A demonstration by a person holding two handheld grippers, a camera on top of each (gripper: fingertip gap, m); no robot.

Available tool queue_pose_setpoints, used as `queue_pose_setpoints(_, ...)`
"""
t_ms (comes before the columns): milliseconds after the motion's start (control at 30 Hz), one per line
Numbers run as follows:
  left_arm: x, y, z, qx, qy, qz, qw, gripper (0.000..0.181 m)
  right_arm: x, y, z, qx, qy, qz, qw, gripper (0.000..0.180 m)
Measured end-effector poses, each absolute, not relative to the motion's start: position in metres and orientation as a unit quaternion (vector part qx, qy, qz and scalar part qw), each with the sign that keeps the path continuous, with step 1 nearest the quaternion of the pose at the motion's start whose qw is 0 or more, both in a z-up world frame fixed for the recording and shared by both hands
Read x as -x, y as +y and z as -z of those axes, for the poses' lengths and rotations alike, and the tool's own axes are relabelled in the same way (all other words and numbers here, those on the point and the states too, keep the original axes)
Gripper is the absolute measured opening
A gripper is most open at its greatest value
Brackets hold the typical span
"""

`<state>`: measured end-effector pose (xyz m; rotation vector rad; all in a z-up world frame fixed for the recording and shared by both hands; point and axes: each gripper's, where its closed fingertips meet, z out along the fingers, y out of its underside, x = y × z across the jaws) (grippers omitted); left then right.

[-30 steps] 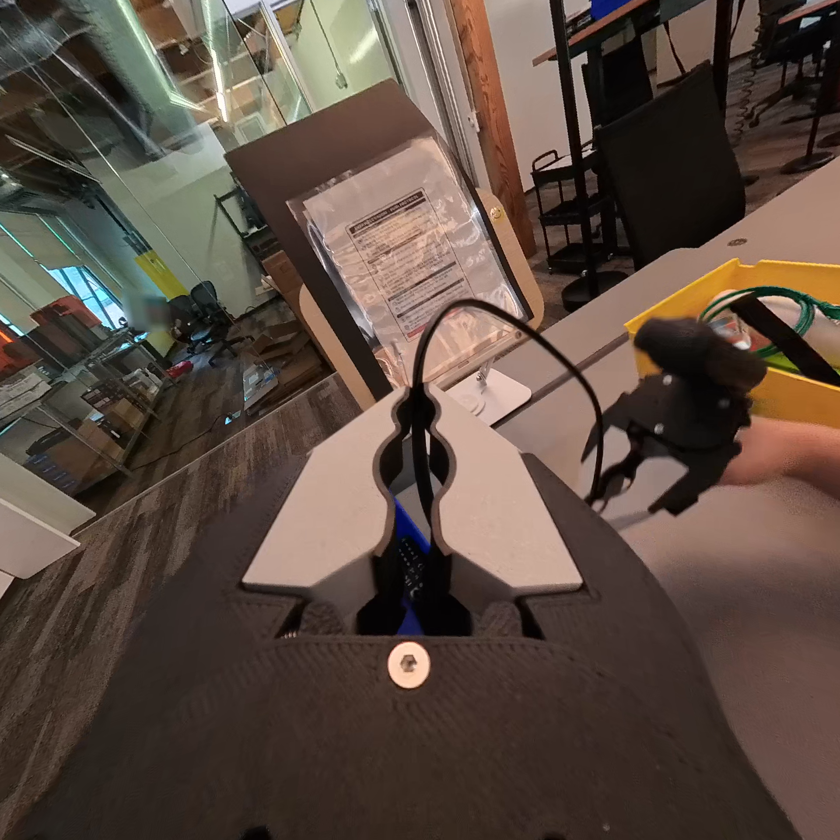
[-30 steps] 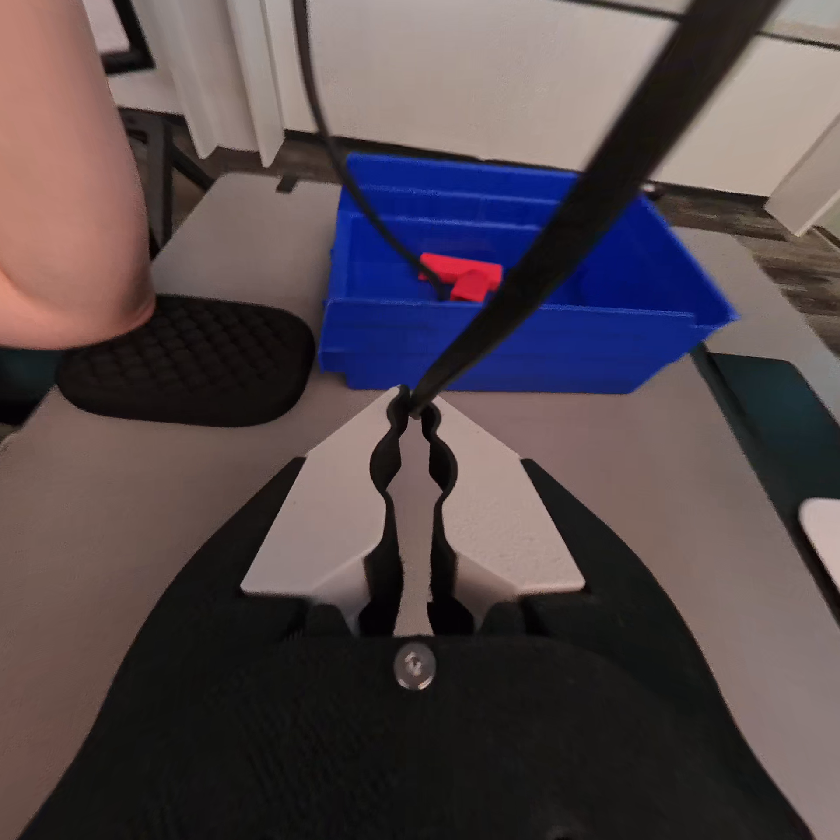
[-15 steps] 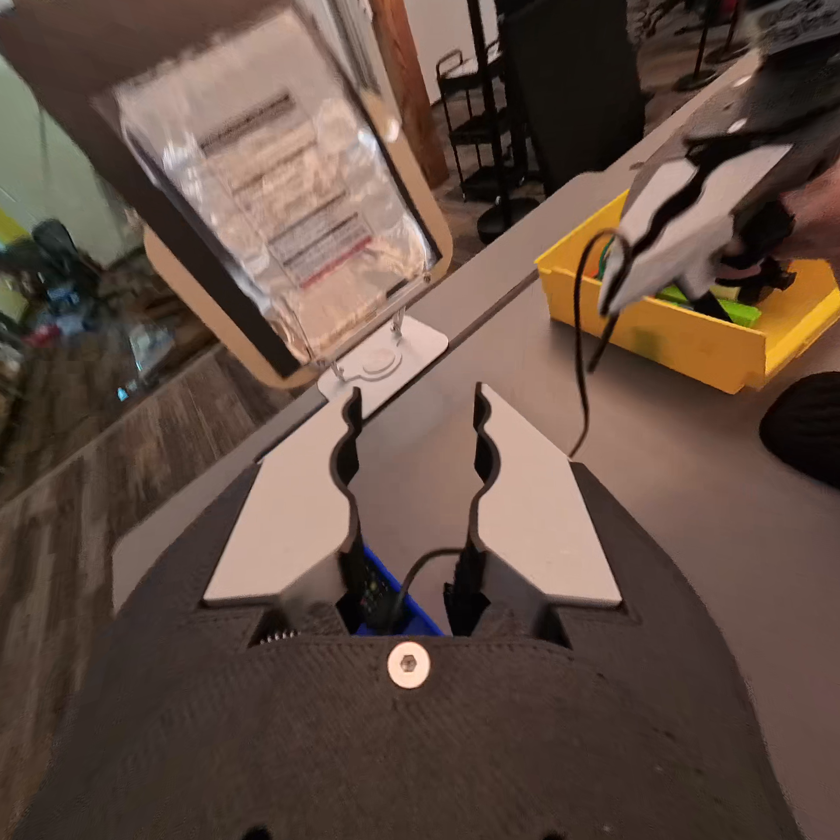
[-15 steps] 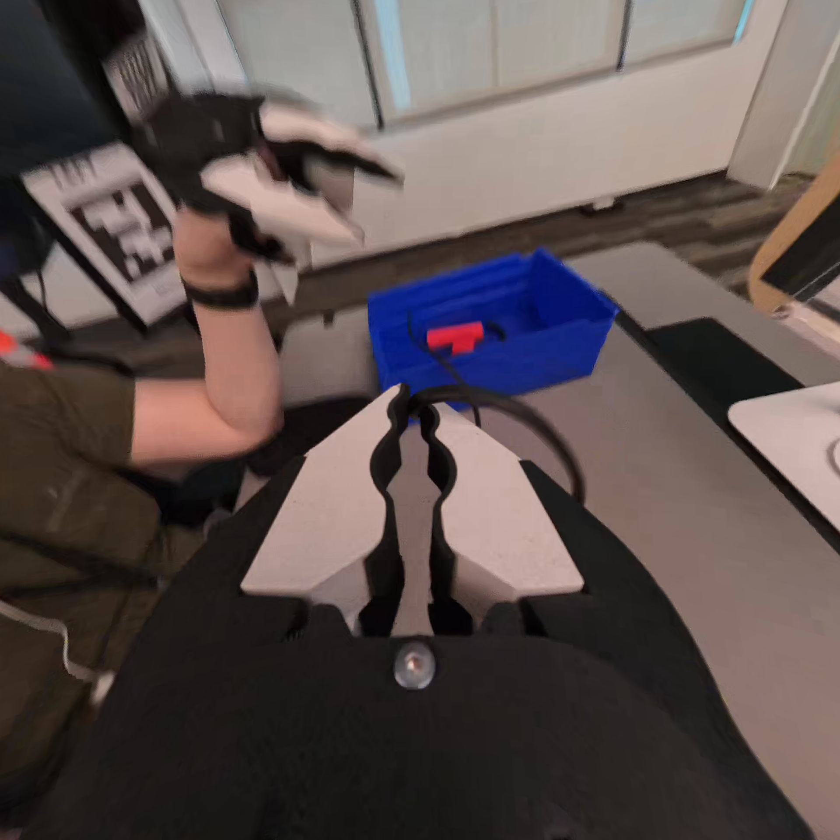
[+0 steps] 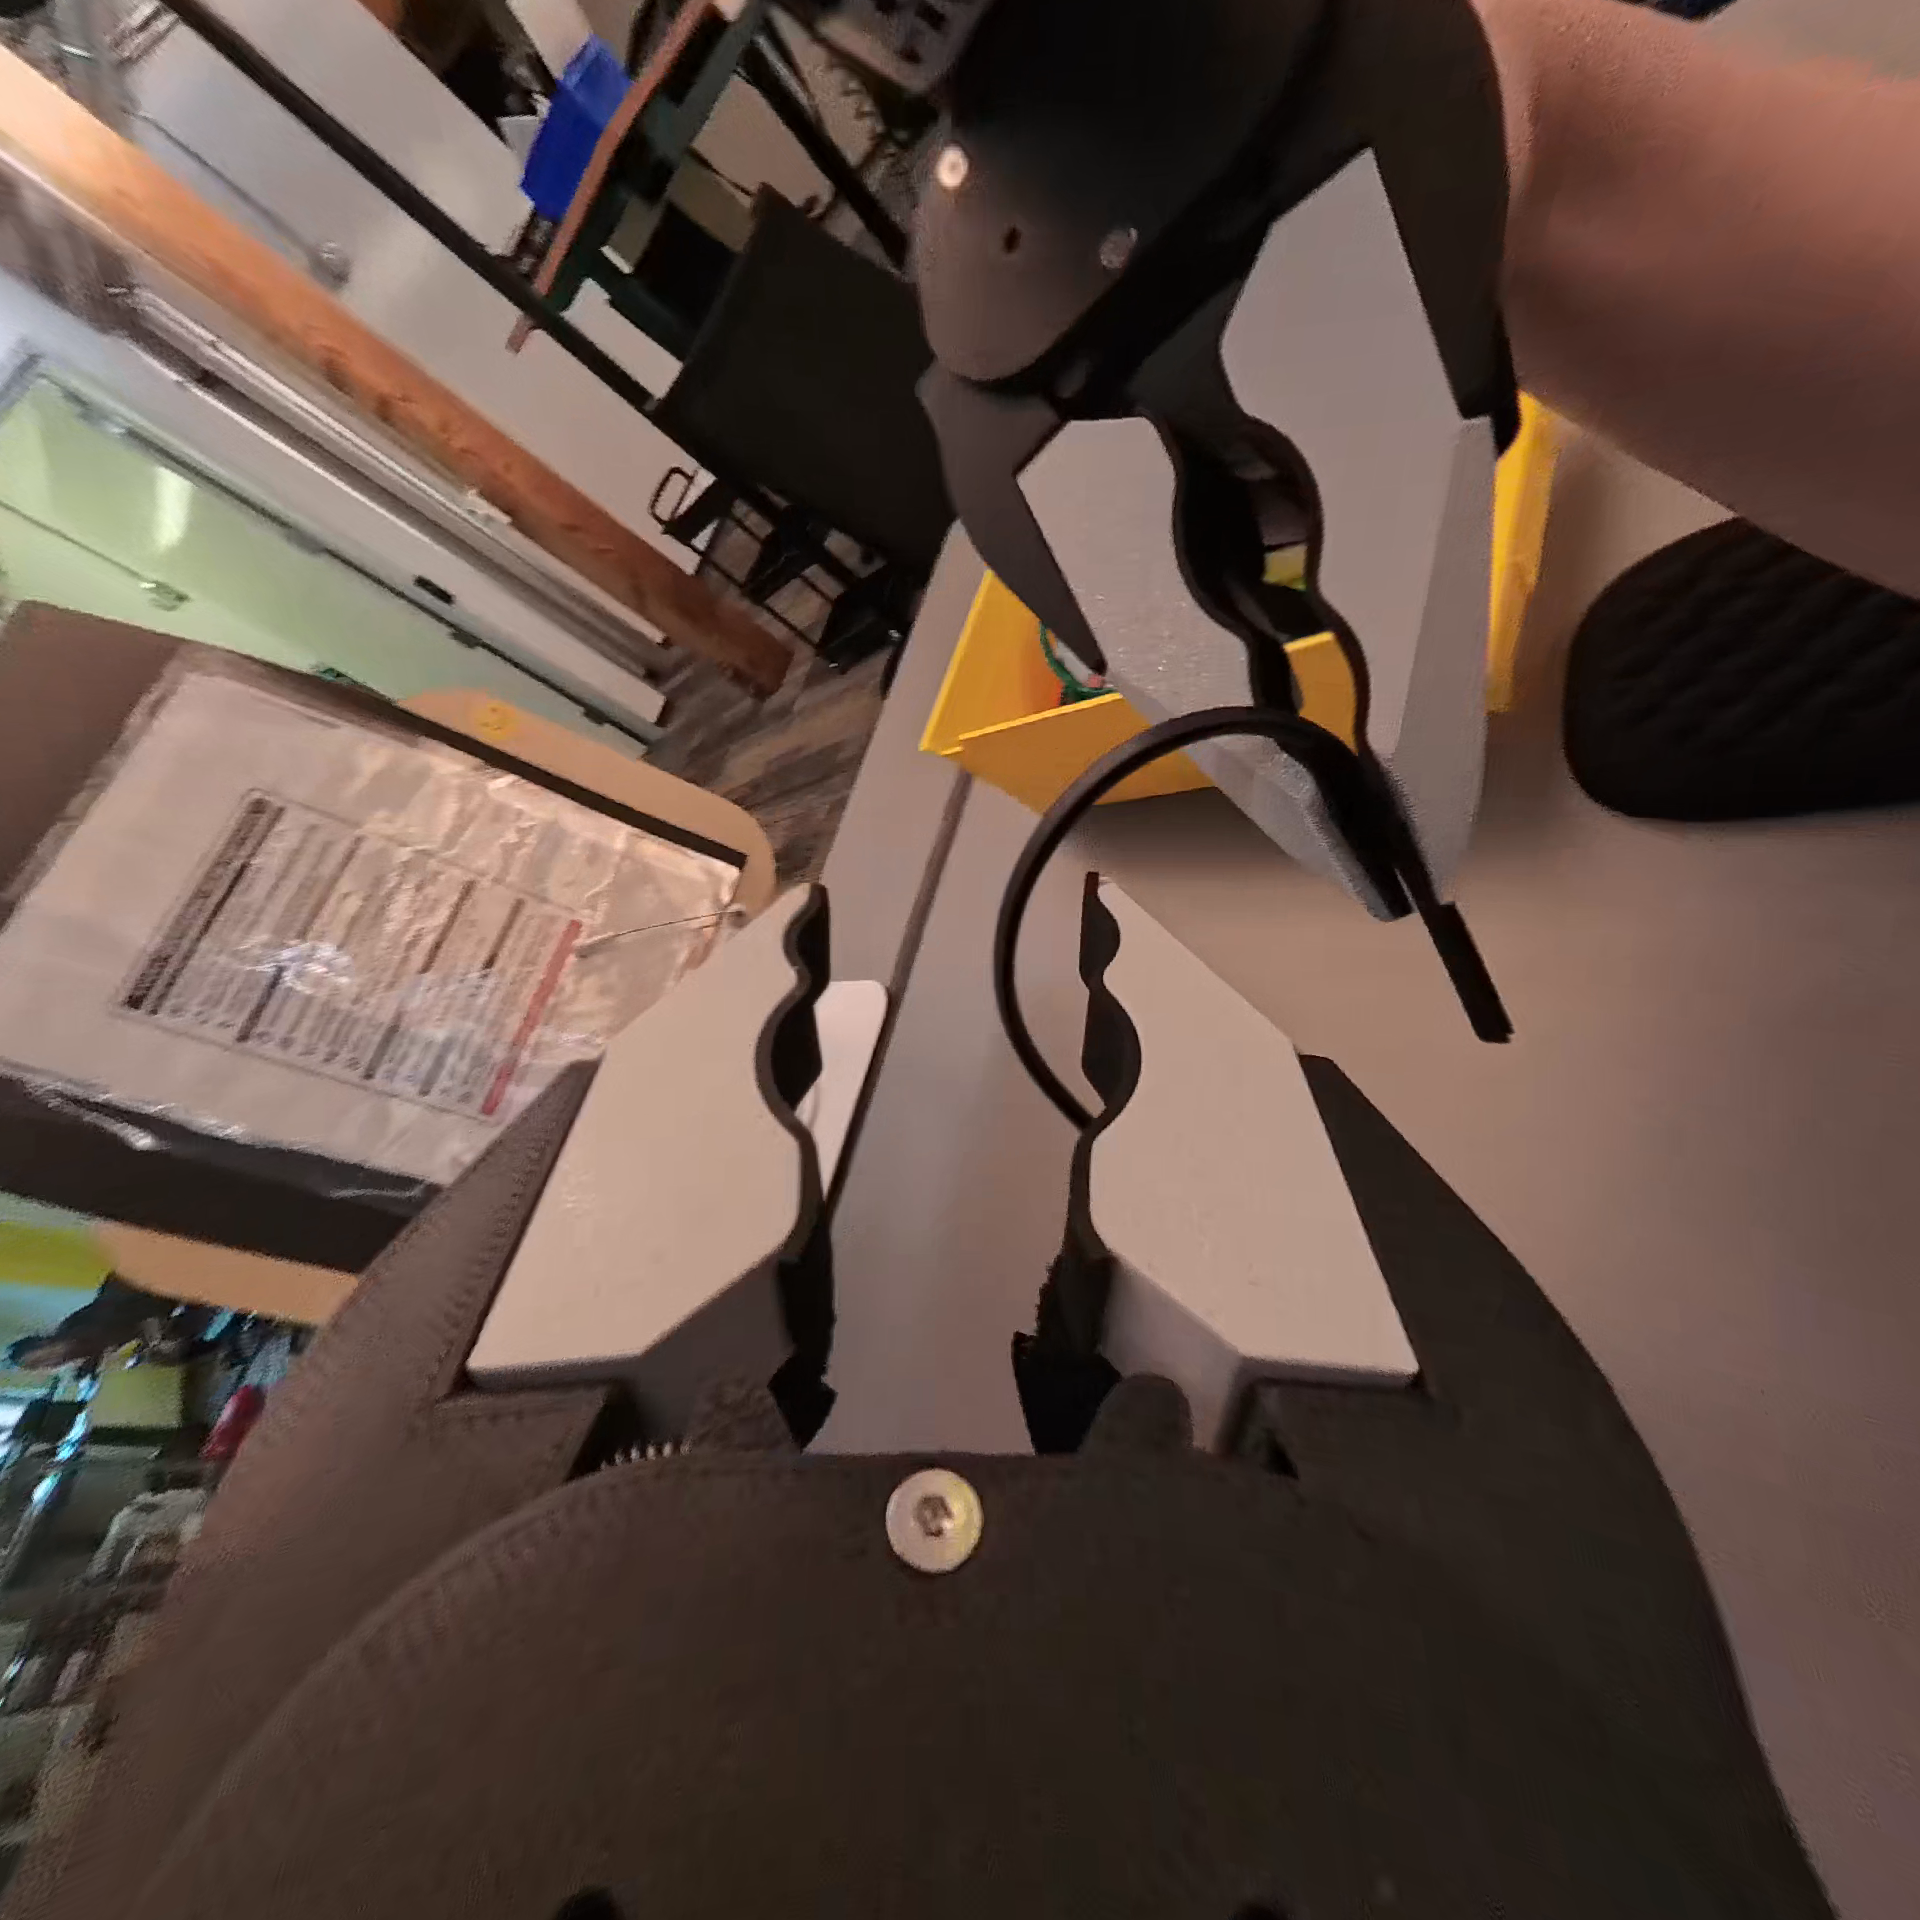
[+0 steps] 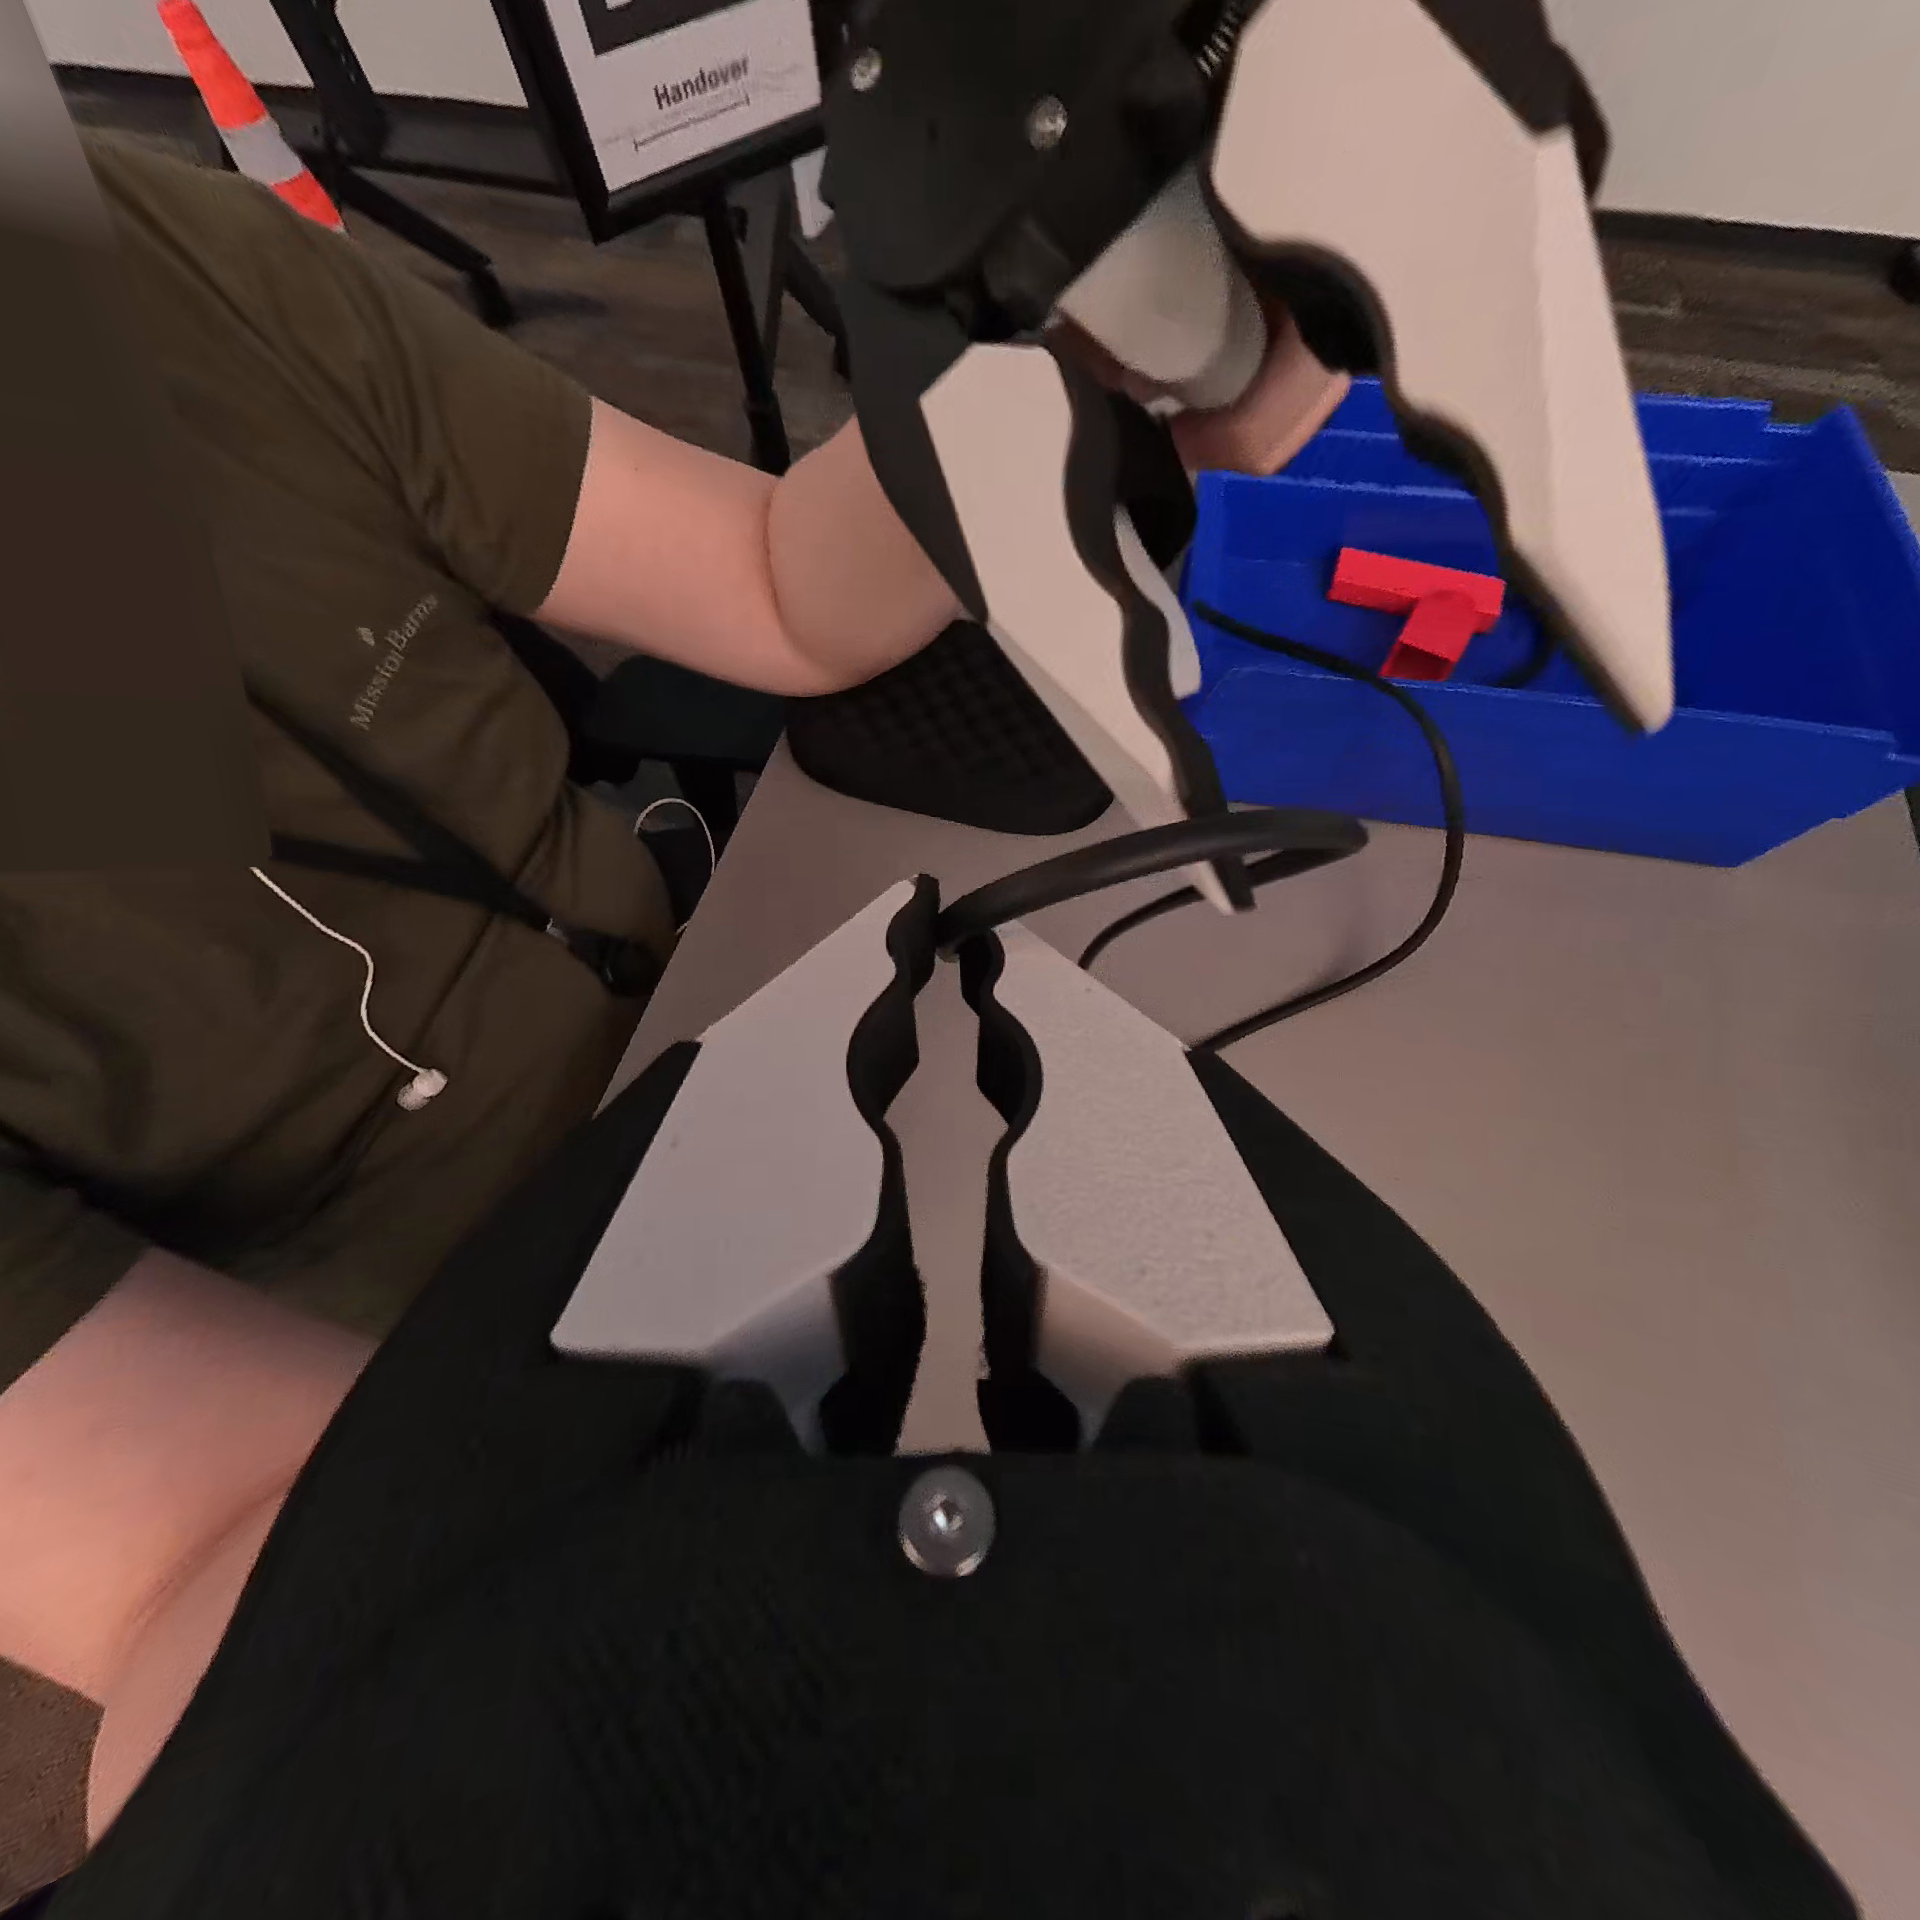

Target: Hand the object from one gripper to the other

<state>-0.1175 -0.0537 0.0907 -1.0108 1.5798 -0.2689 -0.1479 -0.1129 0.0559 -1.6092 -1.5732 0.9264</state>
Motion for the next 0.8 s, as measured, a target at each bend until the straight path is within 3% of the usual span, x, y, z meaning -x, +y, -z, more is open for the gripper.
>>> queue_pose_setpoints(133,0.114,-0.057,-0.071,0.433,0.705,0.127,0.547,0.025,0.150,-0.116,-0.057,0.619,-0.613,-0.344,0.351,0.003)
queue_pose_setpoints(333,0.120,-0.055,-0.077,0.442,0.698,0.133,0.548,0.027,0.144,-0.108,-0.057,0.629,-0.599,-0.338,0.362,0.002)
queue_pose_setpoints(433,0.123,-0.054,-0.078,0.443,0.697,0.133,0.549,0.008,0.143,-0.108,-0.058,0.628,-0.597,-0.344,0.362,0.002)
queue_pose_setpoints(600,0.119,-0.047,-0.073,0.449,0.694,0.124,0.550,0.032,0.144,-0.114,-0.058,0.617,-0.609,-0.343,0.362,0.002)
queue_pose_setpoints(633,0.118,-0.048,-0.072,0.448,0.694,0.127,0.549,0.028,0.145,-0.115,-0.057,0.617,-0.610,-0.343,0.360,0.003)
queue_pose_setpoints(667,0.117,-0.048,-0.072,0.445,0.695,0.125,0.551,0.007,0.145,-0.114,-0.057,0.618,-0.611,-0.341,0.359,0.002)
queue_pose_setpoints(700,0.117,-0.047,-0.073,0.443,0.694,0.121,0.555,0.001,0.144,-0.114,-0.056,0.618,-0.611,-0.340,0.359,0.003)
queue_pose_setpoints(800,0.120,-0.041,-0.079,0.455,0.682,0.111,0.562,0.001,0.143,-0.111,-0.054,0.621,-0.609,-0.338,0.360,0.003)
